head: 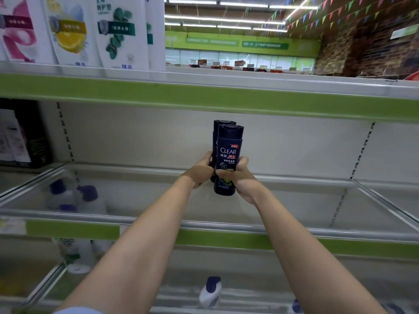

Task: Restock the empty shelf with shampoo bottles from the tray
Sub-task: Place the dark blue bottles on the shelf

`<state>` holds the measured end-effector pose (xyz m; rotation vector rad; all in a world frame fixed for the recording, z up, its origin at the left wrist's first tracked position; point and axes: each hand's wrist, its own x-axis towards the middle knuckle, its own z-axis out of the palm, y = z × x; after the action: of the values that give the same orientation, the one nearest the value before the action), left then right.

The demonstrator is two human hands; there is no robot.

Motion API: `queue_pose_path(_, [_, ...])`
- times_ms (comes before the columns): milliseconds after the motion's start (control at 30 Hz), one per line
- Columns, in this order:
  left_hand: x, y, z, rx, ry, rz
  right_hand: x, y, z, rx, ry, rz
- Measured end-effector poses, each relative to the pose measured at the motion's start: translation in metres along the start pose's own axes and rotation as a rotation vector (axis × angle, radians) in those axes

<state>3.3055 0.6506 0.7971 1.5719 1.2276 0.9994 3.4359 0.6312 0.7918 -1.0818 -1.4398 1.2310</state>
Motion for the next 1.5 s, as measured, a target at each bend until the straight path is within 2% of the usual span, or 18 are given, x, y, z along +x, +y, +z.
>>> queue_pose_path(233, [-0.003,-0.002,0.001,-0.059,-0.012,0.021,-0.001,0.002,0.007,0.053,0.004,0.019])
queue_pose_path(400, [-0.009,0.001,0.000,0.030,0.025,-0.043,-0.003,-0.003,0.006,-0.001,0.024,0.031])
queue_pose_path(467, [-0.016,0.003,0.000,0.098,0.074,-0.074,-0.008,-0.007,0.006,-0.067,0.067,0.022])
queue_pose_path(567, [-0.031,0.005,-0.004,0.276,0.233,-0.112,-0.017,-0.007,0.002,-0.197,0.166,0.005])
queue_pose_path(700, [-0.059,0.011,-0.006,0.386,0.333,-0.075,-0.047,-0.011,-0.005,-0.378,0.241,-0.002])
queue_pose_path(900, [-0.123,0.031,0.012,0.455,0.322,0.010,-0.100,-0.023,-0.009,-0.596,0.212,-0.091])
queue_pose_path(1000, [-0.164,0.040,0.027,0.604,0.337,0.051,-0.136,-0.027,-0.004,-0.762,0.187,-0.134])
queue_pose_path(1100, [-0.208,0.038,0.045,0.806,0.249,0.009,-0.179,-0.022,0.008,-0.985,0.095,-0.108])
queue_pose_path(1267, [-0.279,0.024,0.077,1.023,0.130,-0.089,-0.252,-0.003,0.019,-1.214,-0.033,-0.079])
queue_pose_path(1500, [-0.353,-0.008,0.128,1.186,0.042,-0.152,-0.327,0.035,0.012,-1.320,-0.153,-0.044])
